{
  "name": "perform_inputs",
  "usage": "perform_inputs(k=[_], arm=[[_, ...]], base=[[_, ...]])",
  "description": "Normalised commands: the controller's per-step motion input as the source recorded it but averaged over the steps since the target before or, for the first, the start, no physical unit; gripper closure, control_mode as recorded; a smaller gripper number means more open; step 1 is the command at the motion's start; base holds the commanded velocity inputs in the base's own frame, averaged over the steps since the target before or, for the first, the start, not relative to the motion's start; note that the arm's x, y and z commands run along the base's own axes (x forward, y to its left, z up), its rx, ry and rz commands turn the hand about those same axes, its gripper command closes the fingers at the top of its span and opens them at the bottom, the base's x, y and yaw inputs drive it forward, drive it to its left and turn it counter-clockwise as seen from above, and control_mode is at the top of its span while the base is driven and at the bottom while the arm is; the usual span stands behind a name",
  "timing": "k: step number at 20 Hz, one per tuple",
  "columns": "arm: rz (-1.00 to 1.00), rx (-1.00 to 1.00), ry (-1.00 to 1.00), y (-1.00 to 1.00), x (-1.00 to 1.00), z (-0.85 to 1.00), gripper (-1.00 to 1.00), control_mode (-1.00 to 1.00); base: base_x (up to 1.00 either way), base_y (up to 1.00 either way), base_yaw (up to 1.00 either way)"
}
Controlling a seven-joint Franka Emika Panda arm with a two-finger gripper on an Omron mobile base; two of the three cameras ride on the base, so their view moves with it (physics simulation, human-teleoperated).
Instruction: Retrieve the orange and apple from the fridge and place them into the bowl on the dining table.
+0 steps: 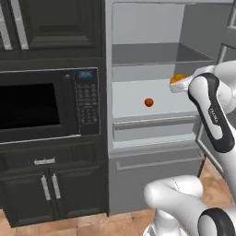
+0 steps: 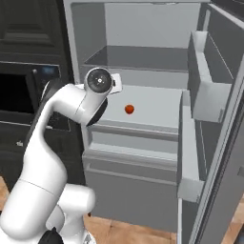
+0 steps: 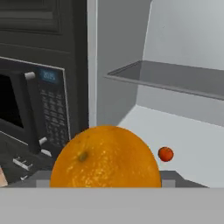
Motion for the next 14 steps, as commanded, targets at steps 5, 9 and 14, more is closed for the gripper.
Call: perform_inputs(k=[5, 9, 14], arm=[[0.0, 0.0, 0.0, 0.0, 0.0, 0.0, 1.0, 1.0], [0.0, 0.0, 0.0, 0.0, 0.0, 0.0, 1.0, 1.0], [0.0, 0.0, 0.0, 0.0, 0.0, 0.0, 1.0, 1.0]], base=[[-1.0, 0.63, 0.29], [-0.95, 0.15, 0.52], [-0.62, -0.03, 0.77]])
